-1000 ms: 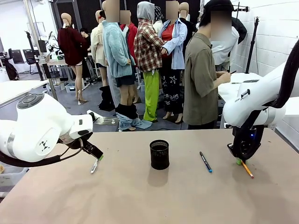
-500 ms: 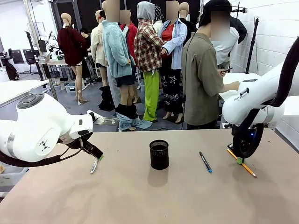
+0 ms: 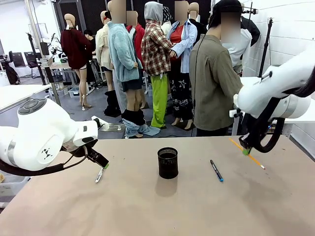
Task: Place the pens into the pen holder.
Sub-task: Pick up a writing instrument from the table and place it into the Pen holder.
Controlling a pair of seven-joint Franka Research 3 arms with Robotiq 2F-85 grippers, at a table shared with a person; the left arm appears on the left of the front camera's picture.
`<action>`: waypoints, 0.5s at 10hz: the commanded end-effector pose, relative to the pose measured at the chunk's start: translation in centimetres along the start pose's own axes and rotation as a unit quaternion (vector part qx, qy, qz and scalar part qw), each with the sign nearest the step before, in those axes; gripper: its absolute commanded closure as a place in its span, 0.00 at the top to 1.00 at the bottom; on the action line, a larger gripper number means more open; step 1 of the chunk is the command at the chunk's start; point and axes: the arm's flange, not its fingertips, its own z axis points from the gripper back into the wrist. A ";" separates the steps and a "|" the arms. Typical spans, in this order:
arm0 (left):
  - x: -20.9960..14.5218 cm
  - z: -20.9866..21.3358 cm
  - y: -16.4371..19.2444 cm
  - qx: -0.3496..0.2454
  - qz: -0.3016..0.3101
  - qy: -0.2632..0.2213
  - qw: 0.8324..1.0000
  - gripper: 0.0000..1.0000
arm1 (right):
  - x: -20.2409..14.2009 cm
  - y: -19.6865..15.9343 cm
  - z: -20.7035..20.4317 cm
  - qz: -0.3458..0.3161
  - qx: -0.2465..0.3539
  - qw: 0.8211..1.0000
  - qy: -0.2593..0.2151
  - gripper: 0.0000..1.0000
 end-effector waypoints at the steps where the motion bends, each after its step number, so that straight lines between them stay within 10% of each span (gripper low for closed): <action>1: 0.0 0.1 0.2 0.000 0.002 -0.001 1.000 1.00 | -1.1 1.8 1.7 0.072 0.066 0.990 -0.103 0.00; 5: 0.0 0.1 0.2 0.000 0.002 -0.001 1.000 1.00 | 2.2 6.2 4.8 0.208 0.169 0.905 -0.329 0.00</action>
